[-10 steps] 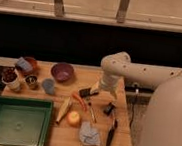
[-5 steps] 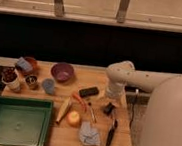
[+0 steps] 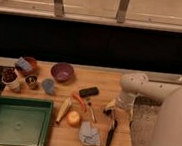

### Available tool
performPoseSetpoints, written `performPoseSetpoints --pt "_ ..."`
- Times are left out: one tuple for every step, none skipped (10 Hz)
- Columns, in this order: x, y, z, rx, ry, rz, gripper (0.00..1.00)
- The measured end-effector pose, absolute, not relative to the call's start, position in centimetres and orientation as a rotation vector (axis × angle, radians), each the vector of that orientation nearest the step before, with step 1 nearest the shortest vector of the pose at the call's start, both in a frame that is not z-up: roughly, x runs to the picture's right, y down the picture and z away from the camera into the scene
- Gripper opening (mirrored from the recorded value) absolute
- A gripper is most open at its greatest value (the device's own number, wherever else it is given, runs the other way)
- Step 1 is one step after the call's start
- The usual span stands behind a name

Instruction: Place brush in metal cup

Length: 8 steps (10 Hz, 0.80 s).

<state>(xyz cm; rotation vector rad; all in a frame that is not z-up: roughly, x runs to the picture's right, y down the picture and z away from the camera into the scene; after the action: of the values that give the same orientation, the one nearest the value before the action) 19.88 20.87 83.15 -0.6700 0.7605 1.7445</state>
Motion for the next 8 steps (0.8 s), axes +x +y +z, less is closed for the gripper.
performPoseSetpoints --pt "20.4 21.5 83.4 -0.687 0.773 1.752 0.80" --pt "20.8 22.1 83.5 -0.702 0.788 1.755 0.80" --pt "20.5 22.3 83.6 -0.715 0.796 1.752 0.80" --pt "20.4 22.6 83.4 -0.723 0.798 1.752 0.80" --pt "20.2 22.6 83.1 -0.718 0.787 1.753 0.80" --pt "19.8 22.1 81.9 -0.702 0.763 1.755 0.80" --pt "19.5 21.6 80.9 -0.689 0.748 1.755 0.80" --pt "19.0 20.7 79.4 -0.672 0.720 1.754 0.80"
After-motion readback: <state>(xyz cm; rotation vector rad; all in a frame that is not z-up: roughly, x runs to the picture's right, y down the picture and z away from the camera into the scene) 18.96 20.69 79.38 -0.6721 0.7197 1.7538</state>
